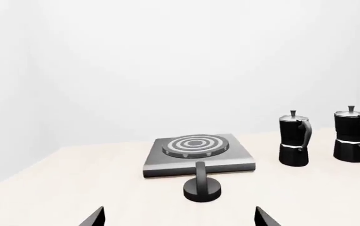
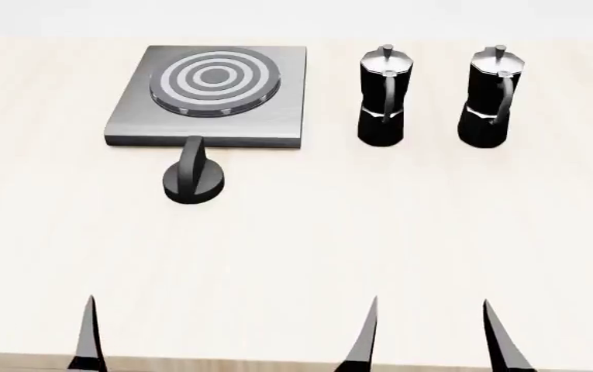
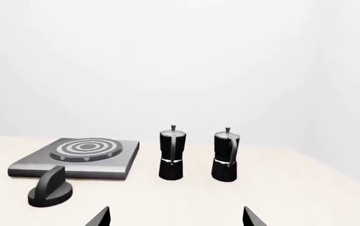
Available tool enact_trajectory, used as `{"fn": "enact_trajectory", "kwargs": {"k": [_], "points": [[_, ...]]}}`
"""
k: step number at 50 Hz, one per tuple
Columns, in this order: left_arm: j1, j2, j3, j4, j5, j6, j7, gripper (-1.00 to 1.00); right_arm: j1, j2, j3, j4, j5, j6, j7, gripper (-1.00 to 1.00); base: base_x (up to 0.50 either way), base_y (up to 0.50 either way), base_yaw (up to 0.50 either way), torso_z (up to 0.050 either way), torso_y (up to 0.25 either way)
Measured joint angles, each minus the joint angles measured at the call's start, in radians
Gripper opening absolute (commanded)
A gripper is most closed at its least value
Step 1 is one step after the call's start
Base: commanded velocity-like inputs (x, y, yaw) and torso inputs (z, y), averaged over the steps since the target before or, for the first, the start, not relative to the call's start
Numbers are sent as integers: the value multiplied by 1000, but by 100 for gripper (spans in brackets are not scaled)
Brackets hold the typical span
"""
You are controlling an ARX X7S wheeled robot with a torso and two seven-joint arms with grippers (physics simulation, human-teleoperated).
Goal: Turn off the stove.
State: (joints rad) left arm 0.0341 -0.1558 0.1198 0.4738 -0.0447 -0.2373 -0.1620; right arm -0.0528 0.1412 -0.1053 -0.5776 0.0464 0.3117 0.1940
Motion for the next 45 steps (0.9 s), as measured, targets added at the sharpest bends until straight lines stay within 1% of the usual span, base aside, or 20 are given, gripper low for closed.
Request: {"fn": "enact_trajectory", "kwargs": {"k": [22, 38, 45], "points": [[7, -25, -7, 244, -32, -114, -23, 100, -20, 31, 1, -172, 21, 46, 23, 100, 0, 0, 0, 0, 0], [13, -35, -11, 296, -47, -119, -39, 100, -35, 44, 9, -208, 50, 17, 28, 100, 3, 0, 0, 0, 0], [15, -39, -9, 300, -48, -115, -46, 100, -41, 49, 11, -210, 59, -2, 31, 100, 163, 0, 0, 0, 0]]}}
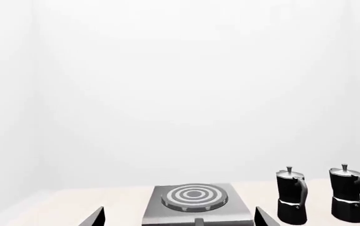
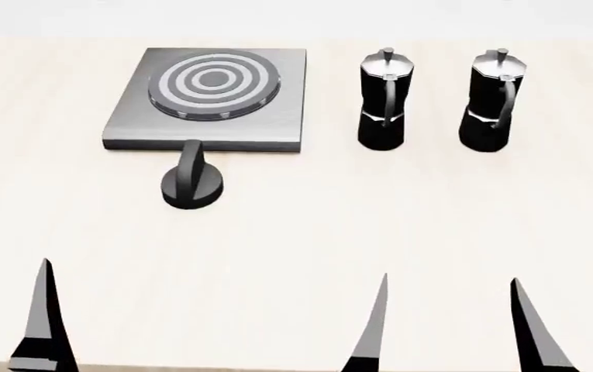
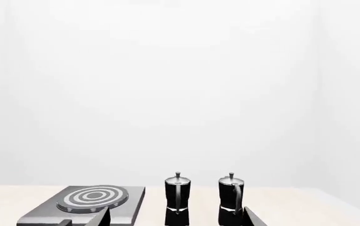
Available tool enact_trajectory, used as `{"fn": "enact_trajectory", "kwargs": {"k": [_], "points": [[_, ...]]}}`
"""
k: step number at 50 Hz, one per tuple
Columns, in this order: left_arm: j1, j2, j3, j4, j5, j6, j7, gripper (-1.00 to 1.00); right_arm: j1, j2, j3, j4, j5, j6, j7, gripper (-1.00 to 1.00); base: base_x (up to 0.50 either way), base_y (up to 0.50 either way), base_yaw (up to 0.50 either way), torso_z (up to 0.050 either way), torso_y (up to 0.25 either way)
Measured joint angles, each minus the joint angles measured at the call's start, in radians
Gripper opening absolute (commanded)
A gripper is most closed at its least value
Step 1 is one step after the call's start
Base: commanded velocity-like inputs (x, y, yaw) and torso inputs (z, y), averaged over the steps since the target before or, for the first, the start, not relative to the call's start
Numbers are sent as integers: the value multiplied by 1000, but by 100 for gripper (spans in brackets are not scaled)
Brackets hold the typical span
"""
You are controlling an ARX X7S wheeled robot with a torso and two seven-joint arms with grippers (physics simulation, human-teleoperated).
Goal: Turn off the stove.
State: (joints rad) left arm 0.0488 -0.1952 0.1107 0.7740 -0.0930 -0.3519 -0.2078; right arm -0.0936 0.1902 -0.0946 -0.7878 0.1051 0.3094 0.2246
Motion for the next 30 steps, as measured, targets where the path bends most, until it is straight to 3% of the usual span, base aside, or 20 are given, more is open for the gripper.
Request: {"fn": "enact_trajectory", "kwargs": {"k": [30], "points": [[0, -29, 18, -3, -16, 12, -37, 100, -7, 18, -7, 5, 17, -32, 20, 100, 298, 0, 0, 0, 0]]}}
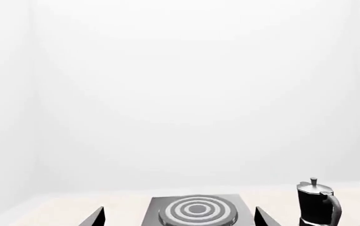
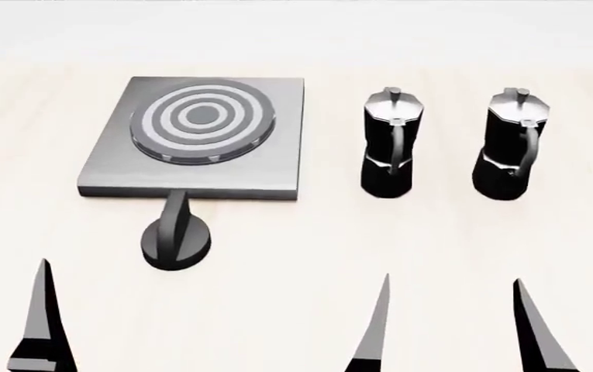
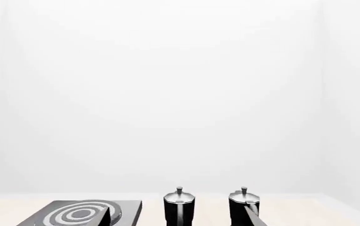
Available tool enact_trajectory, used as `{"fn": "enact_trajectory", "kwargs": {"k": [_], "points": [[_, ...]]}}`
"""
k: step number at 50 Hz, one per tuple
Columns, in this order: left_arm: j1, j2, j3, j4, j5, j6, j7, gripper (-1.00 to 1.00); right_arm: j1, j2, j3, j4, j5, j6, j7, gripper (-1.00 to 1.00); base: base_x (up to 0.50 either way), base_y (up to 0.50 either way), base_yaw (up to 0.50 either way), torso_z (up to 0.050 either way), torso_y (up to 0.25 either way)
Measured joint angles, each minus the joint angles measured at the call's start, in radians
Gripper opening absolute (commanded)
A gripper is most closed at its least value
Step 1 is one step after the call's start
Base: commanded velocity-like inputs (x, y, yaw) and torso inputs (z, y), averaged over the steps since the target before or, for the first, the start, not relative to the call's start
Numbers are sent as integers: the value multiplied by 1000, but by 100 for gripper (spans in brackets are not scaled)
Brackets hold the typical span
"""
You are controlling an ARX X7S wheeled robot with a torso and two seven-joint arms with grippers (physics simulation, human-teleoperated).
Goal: Turn off the stove.
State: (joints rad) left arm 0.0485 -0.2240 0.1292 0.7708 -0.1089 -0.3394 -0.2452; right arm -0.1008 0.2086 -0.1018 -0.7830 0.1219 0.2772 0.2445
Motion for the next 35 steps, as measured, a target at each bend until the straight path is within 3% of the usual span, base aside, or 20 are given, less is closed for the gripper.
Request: {"fn": "enact_trajectory", "kwargs": {"k": [35], "points": [[-5, -29, 27, -9, -17, 8, -35, 100, 6, 27, -23, 20, 21, -1, 29, 100, 299, 0, 0, 0, 0]]}}
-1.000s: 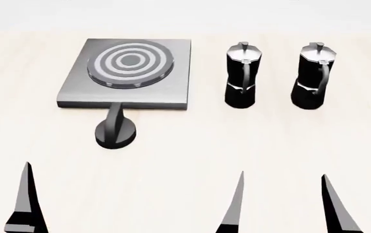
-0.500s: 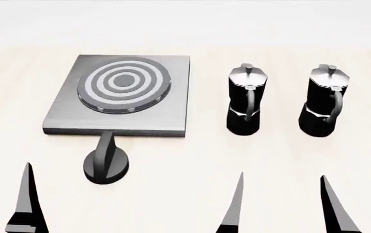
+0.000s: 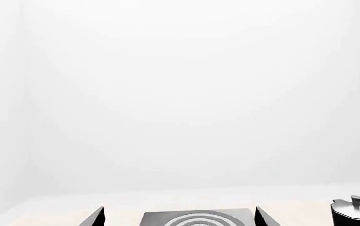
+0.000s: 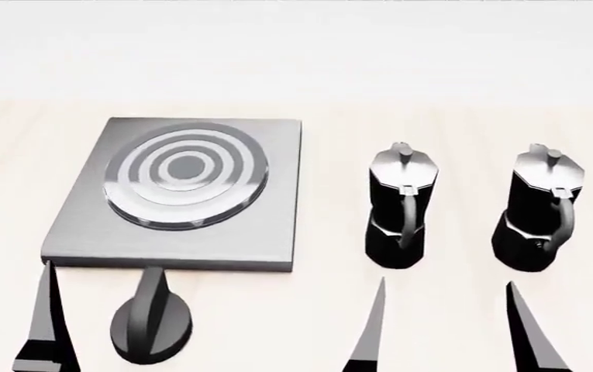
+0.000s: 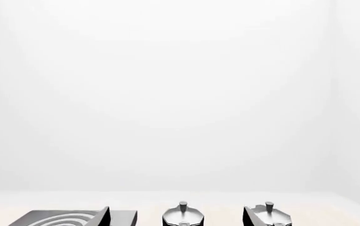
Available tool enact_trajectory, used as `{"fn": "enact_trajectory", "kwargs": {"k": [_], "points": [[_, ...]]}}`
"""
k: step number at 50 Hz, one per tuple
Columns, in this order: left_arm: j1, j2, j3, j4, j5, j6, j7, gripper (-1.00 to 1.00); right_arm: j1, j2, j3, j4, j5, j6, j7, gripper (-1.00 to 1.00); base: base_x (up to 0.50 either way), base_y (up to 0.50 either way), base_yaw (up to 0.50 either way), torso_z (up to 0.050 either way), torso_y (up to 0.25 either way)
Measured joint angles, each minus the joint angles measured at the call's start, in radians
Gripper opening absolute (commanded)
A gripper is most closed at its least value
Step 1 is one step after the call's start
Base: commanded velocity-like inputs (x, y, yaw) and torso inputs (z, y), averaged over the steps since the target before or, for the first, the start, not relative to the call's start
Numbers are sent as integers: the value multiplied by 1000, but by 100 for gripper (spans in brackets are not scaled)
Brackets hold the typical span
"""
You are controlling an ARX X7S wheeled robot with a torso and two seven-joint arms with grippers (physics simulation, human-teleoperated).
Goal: Turn off the stove.
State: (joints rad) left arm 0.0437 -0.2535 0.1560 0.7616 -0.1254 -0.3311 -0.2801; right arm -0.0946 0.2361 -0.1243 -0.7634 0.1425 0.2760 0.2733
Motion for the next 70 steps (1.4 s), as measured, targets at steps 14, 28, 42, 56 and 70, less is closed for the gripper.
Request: {"fn": "enact_trajectory", "kwargs": {"k": [14, 28, 42, 56, 70], "points": [[-1, -10, 8, -4, -6, 4, -11, 100, 4, 13, -10, 6, 9, 1, 13, 100, 298, 0, 0, 0, 1], [-1, -19, 16, -9, -11, 9, -22, 100, 5, 25, -20, 8, 21, 1, 21, 100, 129, 0, 0, 0, 0], [-4, -28, 27, -15, -8, 13, -31, 100, 5, 36, -32, 11, 25, -1, 29, 100, 0, 0, 0, 0, -35], [-6, -37, 36, -23, -8, 18, -38, 100, 6, 45, -43, 13, 27, -1, 40, 100, 0, 0, 0, 0, -147], [-6, -43, 44, -28, -10, 24, -45, 100, 5, 55, -51, 13, 28, -6, 49, 100, 0, 0, 0, 0, -146]]}}
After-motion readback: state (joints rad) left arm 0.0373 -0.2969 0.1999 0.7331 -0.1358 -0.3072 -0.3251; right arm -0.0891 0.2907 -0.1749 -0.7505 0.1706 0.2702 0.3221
